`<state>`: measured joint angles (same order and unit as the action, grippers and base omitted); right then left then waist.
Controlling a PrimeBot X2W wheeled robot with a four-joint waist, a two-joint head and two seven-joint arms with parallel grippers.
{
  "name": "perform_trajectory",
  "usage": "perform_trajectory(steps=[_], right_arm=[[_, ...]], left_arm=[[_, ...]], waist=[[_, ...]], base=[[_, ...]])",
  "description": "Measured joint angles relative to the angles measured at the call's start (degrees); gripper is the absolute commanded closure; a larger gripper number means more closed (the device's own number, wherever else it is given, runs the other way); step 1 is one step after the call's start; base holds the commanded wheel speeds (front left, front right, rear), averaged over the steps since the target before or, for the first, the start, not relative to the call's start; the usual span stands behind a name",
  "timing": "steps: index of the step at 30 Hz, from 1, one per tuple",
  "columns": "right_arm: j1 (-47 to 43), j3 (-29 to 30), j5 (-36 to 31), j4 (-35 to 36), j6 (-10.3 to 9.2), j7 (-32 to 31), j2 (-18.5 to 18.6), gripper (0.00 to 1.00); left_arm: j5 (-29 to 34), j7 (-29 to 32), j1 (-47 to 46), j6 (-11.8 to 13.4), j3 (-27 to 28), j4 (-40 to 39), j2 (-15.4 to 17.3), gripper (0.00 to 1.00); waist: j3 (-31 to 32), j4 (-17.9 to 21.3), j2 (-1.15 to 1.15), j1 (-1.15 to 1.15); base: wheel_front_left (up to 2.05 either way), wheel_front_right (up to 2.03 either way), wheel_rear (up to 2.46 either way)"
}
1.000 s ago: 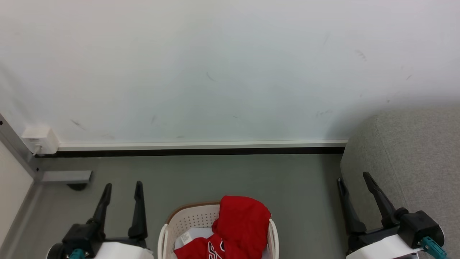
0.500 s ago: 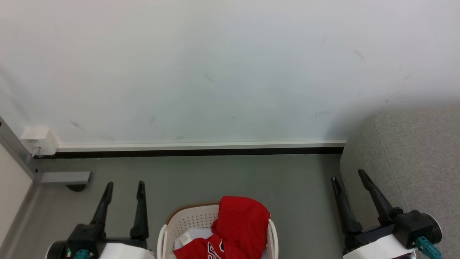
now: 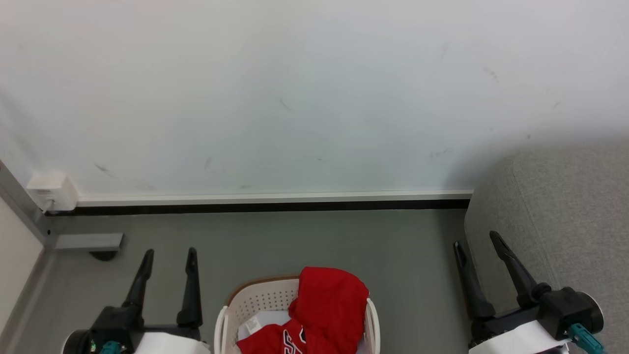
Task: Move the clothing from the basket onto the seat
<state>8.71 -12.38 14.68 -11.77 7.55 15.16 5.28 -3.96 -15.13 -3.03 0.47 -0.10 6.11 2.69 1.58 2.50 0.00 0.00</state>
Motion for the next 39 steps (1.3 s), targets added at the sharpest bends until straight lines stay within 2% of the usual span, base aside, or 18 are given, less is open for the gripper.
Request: perform_trajectory(steps=[12, 22, 39], right_arm=[[0.6, 0.0, 0.0, 0.7, 0.0, 0.0, -0.1, 0.0], [1.9, 0.3, 1.9, 1.9, 0.01, 0.0, -0.3, 0.0], [8.2, 1.8, 2.4, 6.2, 0.0, 0.0, -1.1, 0.0]], left_arm=[[-0.2, 0.0, 0.0, -0.5, 0.2, 0.0, 0.0, 0.0], [-0.2, 0.0, -0.8, -2.0, 0.3, 0.5, 0.0, 0.0], [0.4, 0.0, -9.4, -4.6, 3.0, 1.9, 0.1, 0.0]], waist=[[-0.8, 0.9, 0.0, 0.0], [-3.5, 2.2, 0.0, 0.0], [-14.7, 5.2, 0.0, 0.0]], base=[[0.0, 0.0, 0.0], [0.0, 0.0, 0.0], [0.0, 0.0, 0.0]])
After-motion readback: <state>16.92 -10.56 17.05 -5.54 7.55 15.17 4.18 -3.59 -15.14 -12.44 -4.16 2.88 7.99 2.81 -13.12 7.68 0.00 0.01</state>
